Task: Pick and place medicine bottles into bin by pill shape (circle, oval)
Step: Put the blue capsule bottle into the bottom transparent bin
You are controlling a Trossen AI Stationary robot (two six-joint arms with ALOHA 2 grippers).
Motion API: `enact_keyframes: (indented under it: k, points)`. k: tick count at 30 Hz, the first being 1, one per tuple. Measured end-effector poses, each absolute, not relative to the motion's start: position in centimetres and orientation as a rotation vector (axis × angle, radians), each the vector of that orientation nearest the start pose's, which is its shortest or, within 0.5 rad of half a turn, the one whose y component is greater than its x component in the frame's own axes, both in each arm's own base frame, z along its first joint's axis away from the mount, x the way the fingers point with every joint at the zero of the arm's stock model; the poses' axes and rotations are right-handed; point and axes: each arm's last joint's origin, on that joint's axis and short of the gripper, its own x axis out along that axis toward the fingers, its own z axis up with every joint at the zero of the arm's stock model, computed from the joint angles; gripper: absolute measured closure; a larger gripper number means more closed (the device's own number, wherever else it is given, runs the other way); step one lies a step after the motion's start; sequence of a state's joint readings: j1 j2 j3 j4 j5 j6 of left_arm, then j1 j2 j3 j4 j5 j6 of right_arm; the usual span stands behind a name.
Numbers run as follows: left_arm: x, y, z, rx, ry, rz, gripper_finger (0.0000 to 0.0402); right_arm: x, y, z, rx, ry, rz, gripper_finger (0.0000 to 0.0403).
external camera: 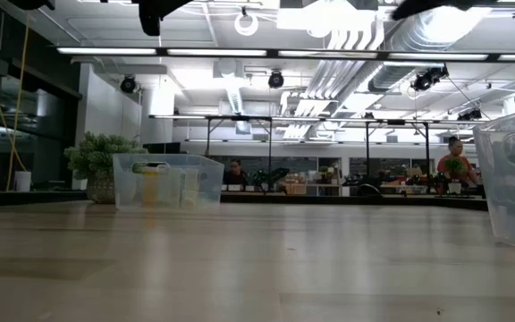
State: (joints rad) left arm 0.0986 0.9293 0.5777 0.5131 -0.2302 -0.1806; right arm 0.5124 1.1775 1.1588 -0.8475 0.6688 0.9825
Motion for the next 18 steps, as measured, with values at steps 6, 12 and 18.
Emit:
enact_keyframes:
  k: [6, 12, 18]
  points:
    - [20.6, 2.5, 30.2, -0.242, -0.191, 0.238, 0.017, 21.8, 4.7, 30.9, 0.487, 0.367, -0.297, 0.0121]
    - [20.8, 2.8, 29.5, -0.325, -0.084, 0.241, 0.0171, 23.0, 1.4, 28.3, 0.598, -0.032, -0.094, 0.0121]
    - [21.0, 3.3, 29.6, -0.201, 0.061, 0.287, 0.0172, 23.4, 0.9, 28.2, 0.384, -0.083, -0.037, 0.0121]
